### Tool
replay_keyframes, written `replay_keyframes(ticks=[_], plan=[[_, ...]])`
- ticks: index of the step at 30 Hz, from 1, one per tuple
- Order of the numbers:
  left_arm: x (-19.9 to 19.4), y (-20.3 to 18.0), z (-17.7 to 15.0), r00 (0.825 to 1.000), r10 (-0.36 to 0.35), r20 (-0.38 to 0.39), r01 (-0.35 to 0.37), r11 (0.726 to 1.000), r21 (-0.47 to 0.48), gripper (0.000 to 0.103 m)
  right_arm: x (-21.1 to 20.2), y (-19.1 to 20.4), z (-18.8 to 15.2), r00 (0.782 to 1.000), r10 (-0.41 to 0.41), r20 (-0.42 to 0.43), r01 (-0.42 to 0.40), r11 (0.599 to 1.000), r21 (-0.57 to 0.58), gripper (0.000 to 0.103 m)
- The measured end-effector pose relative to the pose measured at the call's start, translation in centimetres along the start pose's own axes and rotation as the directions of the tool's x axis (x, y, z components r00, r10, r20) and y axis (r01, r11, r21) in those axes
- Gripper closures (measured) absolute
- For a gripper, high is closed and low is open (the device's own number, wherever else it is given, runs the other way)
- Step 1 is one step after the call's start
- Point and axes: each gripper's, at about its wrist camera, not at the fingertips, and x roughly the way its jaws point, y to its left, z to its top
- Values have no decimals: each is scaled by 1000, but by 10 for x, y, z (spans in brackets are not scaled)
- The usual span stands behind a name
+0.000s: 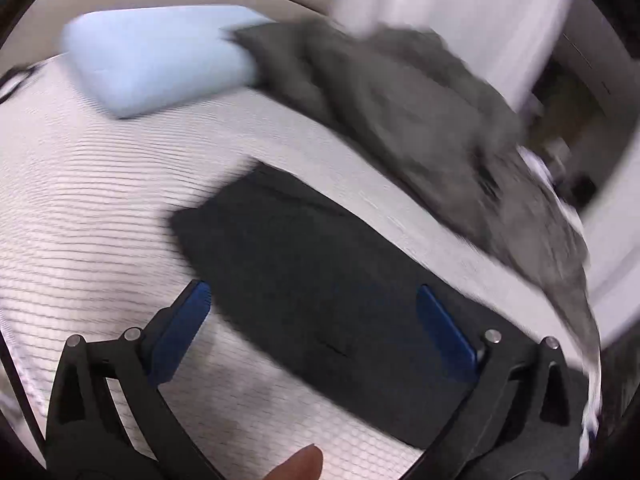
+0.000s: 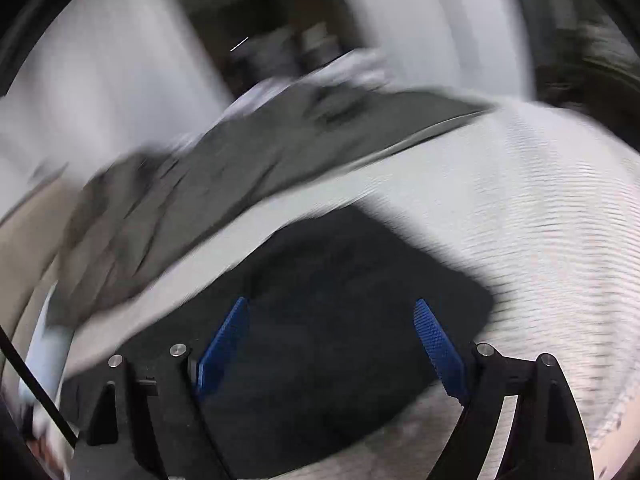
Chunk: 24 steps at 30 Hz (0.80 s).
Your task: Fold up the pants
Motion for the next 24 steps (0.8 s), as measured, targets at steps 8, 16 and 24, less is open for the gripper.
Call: replay_keyframes(ticks=[8, 16, 24], plan=[[54, -132, -87, 931, -145, -334, 265, 899, 349, 1, 61, 147, -68, 957, 131, -257, -220, 907, -359, 17], [70, -146, -114, 936, -14, -351, 199, 844, 499, 1, 83, 172, -111, 963, -119, -240, -55, 790, -611, 17], [68, -111, -101, 952, 26, -306, 140, 851, 507, 1, 69, 52, -62, 931, -344, -119, 268, 871, -412, 9]])
